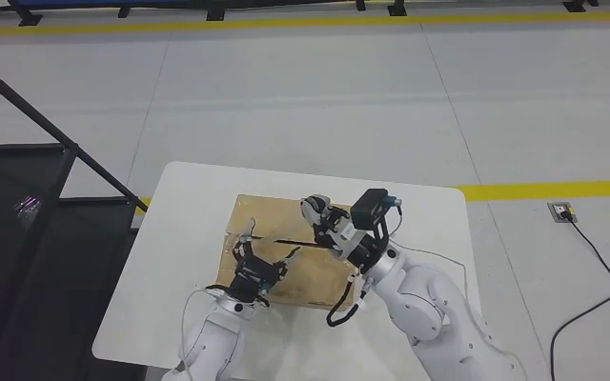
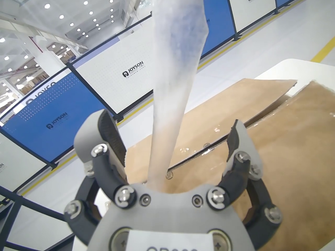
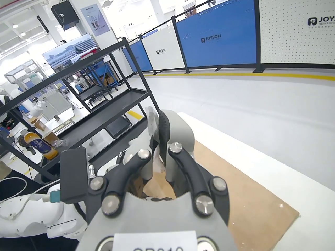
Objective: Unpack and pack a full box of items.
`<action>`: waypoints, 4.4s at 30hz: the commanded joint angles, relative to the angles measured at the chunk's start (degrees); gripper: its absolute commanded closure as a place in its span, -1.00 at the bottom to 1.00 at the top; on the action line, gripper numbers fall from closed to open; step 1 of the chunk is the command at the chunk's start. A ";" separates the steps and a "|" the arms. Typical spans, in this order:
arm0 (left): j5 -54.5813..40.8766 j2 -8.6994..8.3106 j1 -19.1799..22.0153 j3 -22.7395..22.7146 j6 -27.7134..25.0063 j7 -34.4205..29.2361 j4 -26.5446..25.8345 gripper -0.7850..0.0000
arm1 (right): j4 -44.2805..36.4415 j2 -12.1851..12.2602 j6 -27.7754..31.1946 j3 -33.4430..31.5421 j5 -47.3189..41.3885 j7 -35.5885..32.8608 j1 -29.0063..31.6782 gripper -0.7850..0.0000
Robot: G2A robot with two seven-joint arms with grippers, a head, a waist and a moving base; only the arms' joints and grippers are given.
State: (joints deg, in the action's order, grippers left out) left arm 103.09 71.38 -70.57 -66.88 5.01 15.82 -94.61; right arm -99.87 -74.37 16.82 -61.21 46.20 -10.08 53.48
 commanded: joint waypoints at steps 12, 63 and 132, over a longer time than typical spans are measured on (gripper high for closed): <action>-20.62 -1.73 -8.91 -14.71 -15.75 -1.82 -9.97 -1.00 | 1.54 -0.15 2.03 -1.43 -0.71 1.10 0.34 1.00; -63.02 -4.15 -1.72 -27.34 -32.91 -28.98 1.62 -1.00 | 13.75 -1.18 14.28 -1.55 9.29 10.60 -6.95 1.00; -111.98 -4.12 11.86 -12.02 -25.26 -56.11 14.51 -1.00 | 11.67 -0.27 13.52 -9.54 12.03 13.83 0.63 -1.00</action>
State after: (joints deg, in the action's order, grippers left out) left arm -8.89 67.28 -58.70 -78.92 -20.26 -40.33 -80.09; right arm -87.75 -74.75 30.30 -70.22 58.21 3.84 53.65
